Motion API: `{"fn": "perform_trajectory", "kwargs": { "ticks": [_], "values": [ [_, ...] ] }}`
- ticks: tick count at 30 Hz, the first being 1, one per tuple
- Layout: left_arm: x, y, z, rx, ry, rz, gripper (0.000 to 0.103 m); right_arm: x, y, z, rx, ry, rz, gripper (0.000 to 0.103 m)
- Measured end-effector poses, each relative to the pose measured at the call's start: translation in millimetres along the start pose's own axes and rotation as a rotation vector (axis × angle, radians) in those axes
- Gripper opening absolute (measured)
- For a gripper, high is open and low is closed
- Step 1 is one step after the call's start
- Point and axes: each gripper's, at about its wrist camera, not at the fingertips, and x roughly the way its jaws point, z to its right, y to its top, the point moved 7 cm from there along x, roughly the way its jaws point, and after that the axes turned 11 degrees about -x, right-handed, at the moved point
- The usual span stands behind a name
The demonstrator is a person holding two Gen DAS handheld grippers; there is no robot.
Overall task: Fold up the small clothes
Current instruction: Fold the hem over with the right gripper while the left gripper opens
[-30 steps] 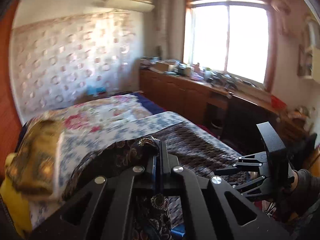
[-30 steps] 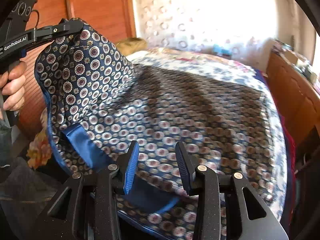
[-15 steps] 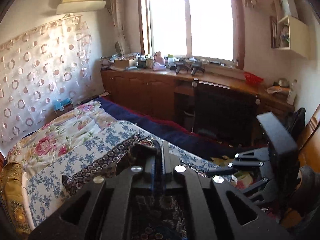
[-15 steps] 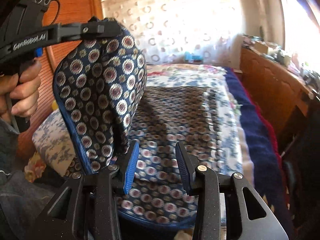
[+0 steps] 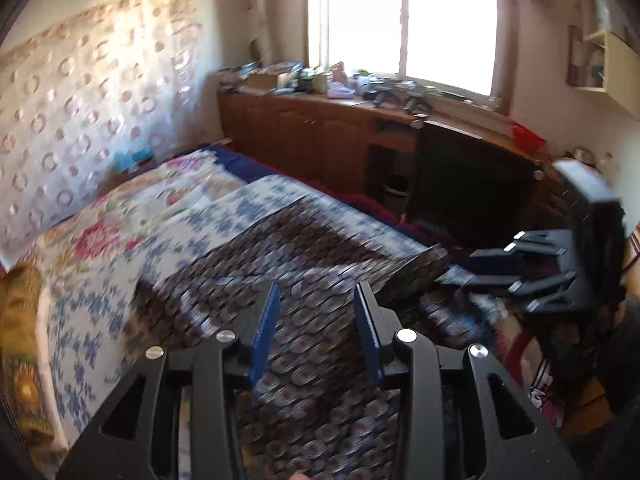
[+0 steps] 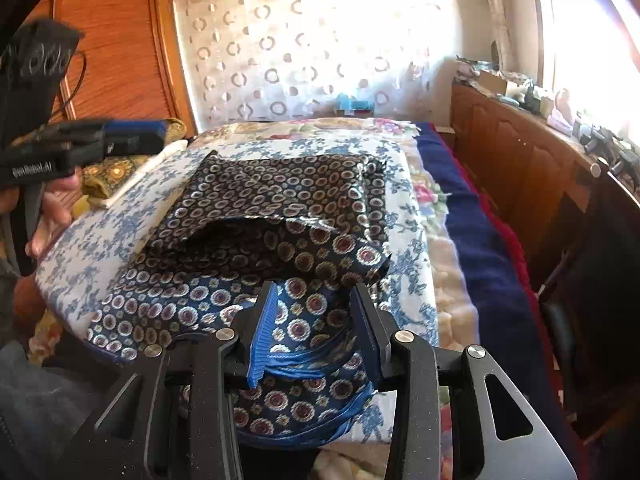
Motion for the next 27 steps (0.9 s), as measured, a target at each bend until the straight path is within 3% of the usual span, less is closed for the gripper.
{"fn": "perform_trajectory", "kwargs": {
  "ticks": [7, 9, 13, 21, 27],
  "values": [
    [6, -30, -77, -0.121, 0.102, -0.024, 0.037, 21, 25, -5, -0.06, 0.016, -0.007, 0.038],
    [6, -37, -93, -0.143, 0.116, -0.03, 0.037, 35, 35, -15, -0.089, 0.043, -0.015, 0.045],
    [5, -48, -119, -0.194, 0.136, -0.032, 0.037, 65, 54, -48, -0.148, 0.153, -0.042, 0.046],
    [-2, -68, -152, -0.218, 0.198, -0.039, 0.037, 115, 82, -127, -0.287, 0.32, -0.098, 0.046],
    [-6, -79, -162, -0.23, 0.189, -0.051, 0.037, 137, 71, -167, -0.371, 0.378, -0.182, 0.046]
  ]
}}
